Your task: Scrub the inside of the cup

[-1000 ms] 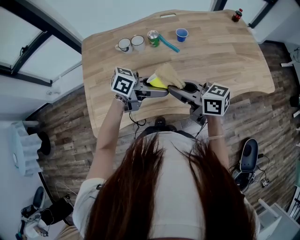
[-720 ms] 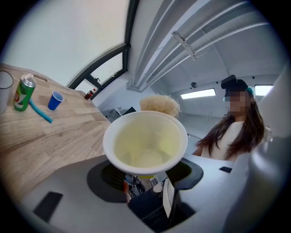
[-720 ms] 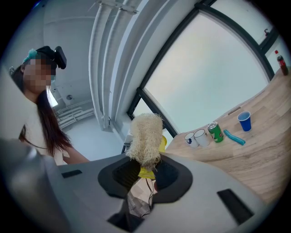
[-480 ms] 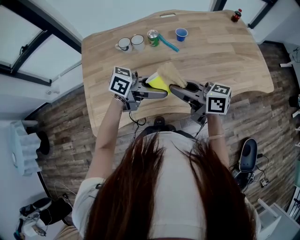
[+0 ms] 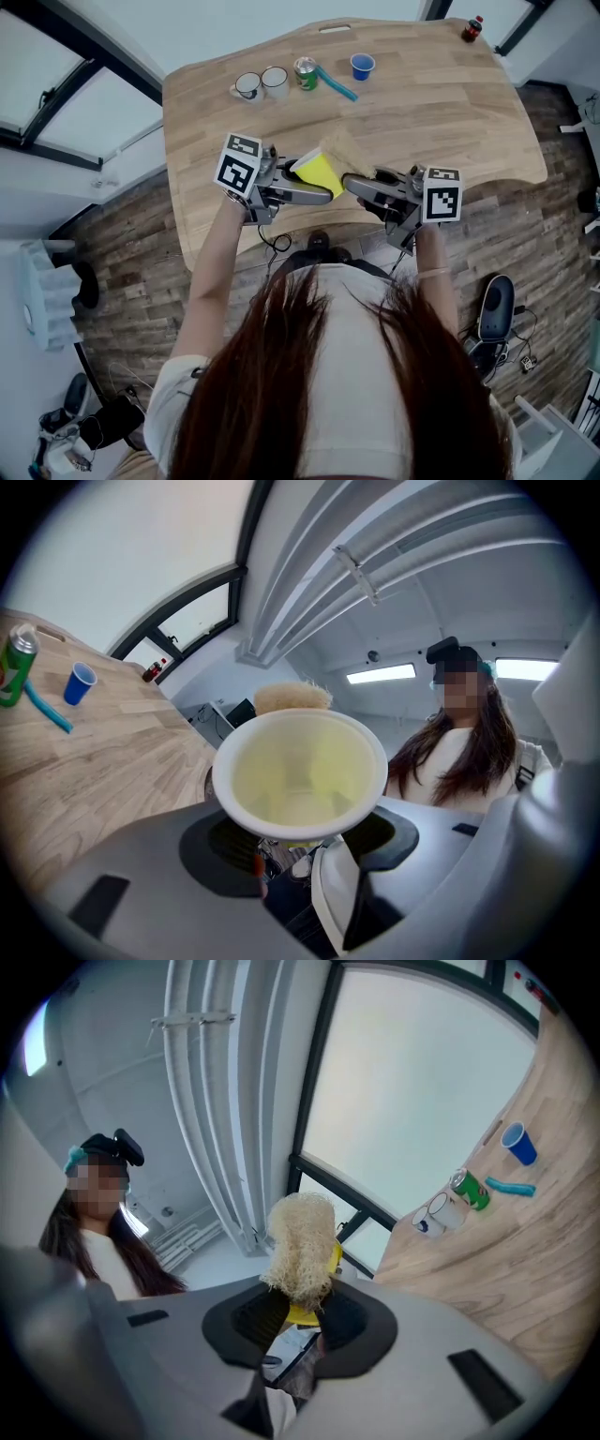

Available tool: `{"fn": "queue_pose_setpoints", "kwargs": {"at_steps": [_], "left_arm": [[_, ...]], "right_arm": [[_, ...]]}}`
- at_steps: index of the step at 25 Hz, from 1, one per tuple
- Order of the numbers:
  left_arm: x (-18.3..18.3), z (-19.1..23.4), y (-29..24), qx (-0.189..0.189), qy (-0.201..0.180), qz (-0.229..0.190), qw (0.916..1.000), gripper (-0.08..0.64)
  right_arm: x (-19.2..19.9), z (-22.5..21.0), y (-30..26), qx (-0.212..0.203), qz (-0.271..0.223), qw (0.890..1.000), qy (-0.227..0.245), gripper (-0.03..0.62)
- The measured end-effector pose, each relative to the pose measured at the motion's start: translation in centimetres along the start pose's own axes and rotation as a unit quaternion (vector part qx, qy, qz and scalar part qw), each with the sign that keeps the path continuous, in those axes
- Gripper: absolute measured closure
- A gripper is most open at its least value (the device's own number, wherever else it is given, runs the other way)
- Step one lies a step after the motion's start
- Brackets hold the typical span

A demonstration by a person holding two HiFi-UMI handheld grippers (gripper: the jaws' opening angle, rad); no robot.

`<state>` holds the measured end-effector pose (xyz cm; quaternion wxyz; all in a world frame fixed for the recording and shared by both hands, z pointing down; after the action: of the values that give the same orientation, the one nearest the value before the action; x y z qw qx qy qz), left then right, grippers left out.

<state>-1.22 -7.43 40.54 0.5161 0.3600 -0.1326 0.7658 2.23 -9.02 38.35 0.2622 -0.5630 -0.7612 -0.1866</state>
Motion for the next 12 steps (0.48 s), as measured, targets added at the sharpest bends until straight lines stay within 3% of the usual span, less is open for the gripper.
{"fn": "queue_pose_setpoints", "kwargs": {"at_steps": [6, 12], "left_arm": [[0.0, -1.2, -0.3, 0.028, -0.002, 0.004, 0.9996, 0.307], [-0.3, -1.7, -0.4, 0.043, -0.001, -0.003, 0.9991, 0.307]], "right_arm": [[0.2, 0.7, 0.1, -0.05, 0.002, 0.998, -0.043, 0.5], [0.2, 0.2, 0.3, -0.056, -0.01, 0.996, -0.063, 0.5]]}}
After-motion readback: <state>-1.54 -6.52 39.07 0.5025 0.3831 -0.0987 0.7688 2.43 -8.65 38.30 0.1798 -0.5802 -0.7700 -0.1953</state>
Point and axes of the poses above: the fingertips, and each gripper's own axes: y backward along the fingers, z to its left, x out of its underside, the point moved 1 cm from there along y, backward along the fingers, and after that the axes turned 9 degrees about x, right-handed, at the moved point
